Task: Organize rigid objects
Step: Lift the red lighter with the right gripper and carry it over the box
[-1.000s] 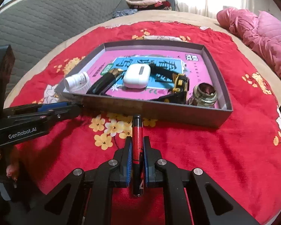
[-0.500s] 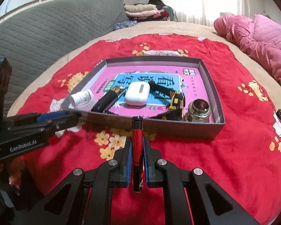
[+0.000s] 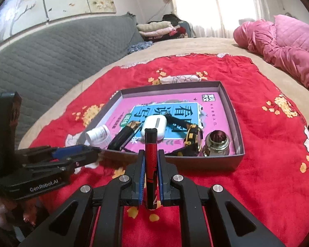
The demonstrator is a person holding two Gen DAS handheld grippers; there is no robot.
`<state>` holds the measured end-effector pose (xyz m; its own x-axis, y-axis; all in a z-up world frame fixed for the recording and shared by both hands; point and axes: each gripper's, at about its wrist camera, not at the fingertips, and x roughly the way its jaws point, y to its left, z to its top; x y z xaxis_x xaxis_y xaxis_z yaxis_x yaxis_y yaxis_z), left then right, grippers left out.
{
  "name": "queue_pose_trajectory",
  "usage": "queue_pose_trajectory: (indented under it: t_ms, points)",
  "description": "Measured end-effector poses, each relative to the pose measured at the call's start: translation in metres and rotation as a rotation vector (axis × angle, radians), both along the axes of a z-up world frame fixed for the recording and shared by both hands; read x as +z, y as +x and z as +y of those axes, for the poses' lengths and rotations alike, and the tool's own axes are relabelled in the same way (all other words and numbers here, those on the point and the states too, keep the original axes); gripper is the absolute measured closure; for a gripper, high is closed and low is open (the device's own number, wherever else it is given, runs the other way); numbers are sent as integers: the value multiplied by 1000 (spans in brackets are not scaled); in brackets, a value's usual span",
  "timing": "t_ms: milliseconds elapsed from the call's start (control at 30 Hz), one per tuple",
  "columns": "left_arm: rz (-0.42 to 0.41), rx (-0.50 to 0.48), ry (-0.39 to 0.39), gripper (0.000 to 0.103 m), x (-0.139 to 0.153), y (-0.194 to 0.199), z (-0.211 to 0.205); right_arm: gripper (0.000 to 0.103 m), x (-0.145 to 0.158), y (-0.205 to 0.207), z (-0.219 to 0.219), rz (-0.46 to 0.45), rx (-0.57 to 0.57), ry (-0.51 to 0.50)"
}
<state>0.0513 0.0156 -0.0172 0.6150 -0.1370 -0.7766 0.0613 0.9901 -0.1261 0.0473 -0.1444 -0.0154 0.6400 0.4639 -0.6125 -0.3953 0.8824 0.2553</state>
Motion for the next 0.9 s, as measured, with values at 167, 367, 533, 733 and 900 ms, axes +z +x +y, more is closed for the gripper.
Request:
queue_pose_trajectory:
  t_ms: [167, 367, 533, 733, 900]
  points:
    - [-3, 4, 5, 70, 1, 3, -1, 92, 2, 3, -3, -8, -8, 22]
    - [-8, 18, 7, 70, 3, 8, 2, 92, 5, 11, 1, -22, -5, 39]
    - [-9, 41, -6, 70, 3, 18, 7, 92, 6, 28, 7, -5, -5, 94]
    - [-8, 48, -14, 70, 2, 36, 5, 92, -2, 48, 18, 30, -8, 107]
    - [7, 63, -23, 70, -4, 46, 8, 92, -12, 62, 24, 55, -14, 96]
